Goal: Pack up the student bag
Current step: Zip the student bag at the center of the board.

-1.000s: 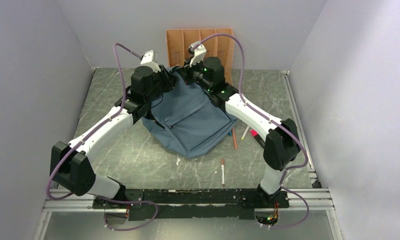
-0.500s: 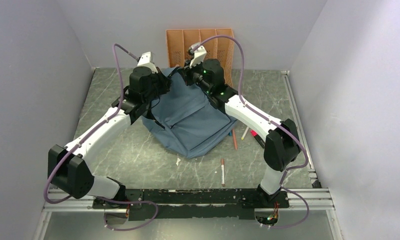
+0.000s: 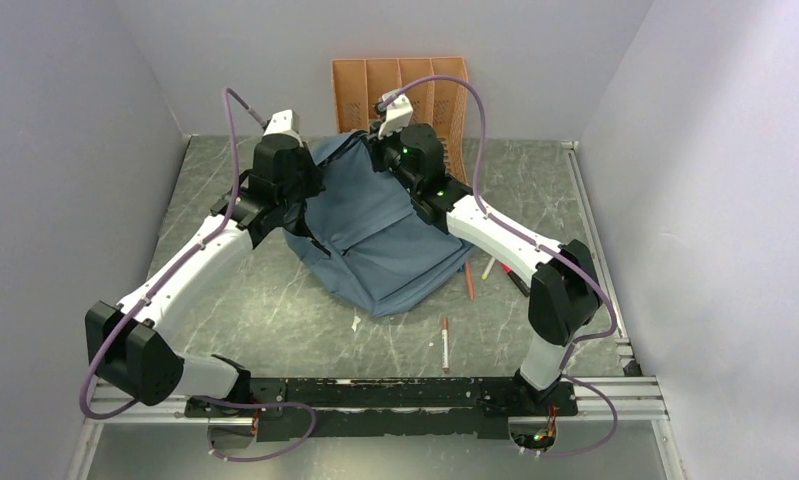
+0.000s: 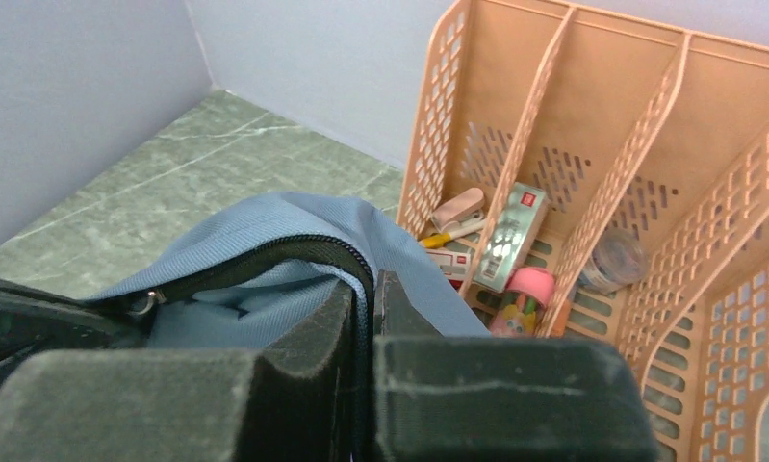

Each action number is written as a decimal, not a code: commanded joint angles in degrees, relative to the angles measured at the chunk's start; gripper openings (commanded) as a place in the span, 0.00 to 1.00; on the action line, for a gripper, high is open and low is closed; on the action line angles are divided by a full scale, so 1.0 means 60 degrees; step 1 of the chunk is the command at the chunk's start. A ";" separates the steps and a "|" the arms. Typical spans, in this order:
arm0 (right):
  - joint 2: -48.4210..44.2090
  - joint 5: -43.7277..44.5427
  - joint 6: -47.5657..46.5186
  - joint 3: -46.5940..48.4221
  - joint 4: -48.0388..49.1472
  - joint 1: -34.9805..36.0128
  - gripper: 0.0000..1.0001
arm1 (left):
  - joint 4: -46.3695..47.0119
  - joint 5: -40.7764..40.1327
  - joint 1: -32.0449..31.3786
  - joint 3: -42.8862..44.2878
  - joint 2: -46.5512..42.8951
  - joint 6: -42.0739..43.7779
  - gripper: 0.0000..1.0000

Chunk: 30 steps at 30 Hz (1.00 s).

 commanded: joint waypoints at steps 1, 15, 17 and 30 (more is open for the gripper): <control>-0.0438 0.1938 -0.0327 0.0309 0.0807 -0.0398 0.00 | -0.1834 -0.1171 0.0455 -0.0118 -0.0413 0.0239 0.05; 0.0157 0.1912 0.1204 0.1062 -0.1171 -0.1203 0.00 | -0.3032 -0.1294 0.1532 -0.0584 -0.1153 0.0346 0.05; 0.0035 0.1224 0.1149 0.0798 -0.0966 -0.1332 0.00 | -0.2943 -0.1133 0.1580 -0.0728 -0.1267 0.0394 0.05; -0.0650 -0.6841 -0.1892 -0.1079 0.0884 -0.1313 0.40 | -0.0898 0.2484 0.1597 -0.1495 -0.1000 0.1107 0.05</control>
